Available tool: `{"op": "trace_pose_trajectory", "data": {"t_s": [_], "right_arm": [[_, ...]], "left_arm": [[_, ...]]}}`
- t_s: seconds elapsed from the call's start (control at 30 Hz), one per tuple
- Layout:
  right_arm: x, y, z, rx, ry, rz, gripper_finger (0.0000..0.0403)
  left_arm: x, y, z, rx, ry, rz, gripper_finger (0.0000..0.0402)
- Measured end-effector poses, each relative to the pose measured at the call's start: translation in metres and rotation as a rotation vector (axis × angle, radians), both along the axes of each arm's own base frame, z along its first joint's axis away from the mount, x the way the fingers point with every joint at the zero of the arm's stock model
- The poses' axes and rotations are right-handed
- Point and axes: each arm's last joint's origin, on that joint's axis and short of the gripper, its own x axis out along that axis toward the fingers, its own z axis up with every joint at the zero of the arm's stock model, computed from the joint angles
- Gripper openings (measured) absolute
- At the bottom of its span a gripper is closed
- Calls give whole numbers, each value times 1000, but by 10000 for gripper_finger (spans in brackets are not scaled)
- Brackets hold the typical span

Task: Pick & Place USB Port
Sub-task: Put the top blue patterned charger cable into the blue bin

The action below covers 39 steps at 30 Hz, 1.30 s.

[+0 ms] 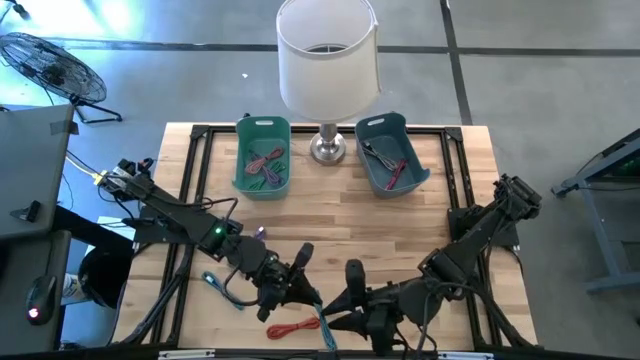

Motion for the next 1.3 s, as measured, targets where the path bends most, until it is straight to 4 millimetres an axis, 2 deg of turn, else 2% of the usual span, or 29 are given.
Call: {"op": "trace_pose_trajectory", "data": {"t_s": [0.33,0.77,0.87,1.0,1.3], "right_arm": [[1,-1,0,4,3,18,136],[15,-3,-13,17,49,57,133],[16,-4,-14,7,53,47,110],[15,-5,-17,-31,75,32,27],[5,1,-22,-129,82,-146,24]], "left_arm": [[2,2,-7,18,-5,4,0],[5,8,-9,19,8,1,0],[5,8,-9,21,11,3,0],[5,8,-11,32,29,8,1],[6,11,-11,24,30,98,52]]}}
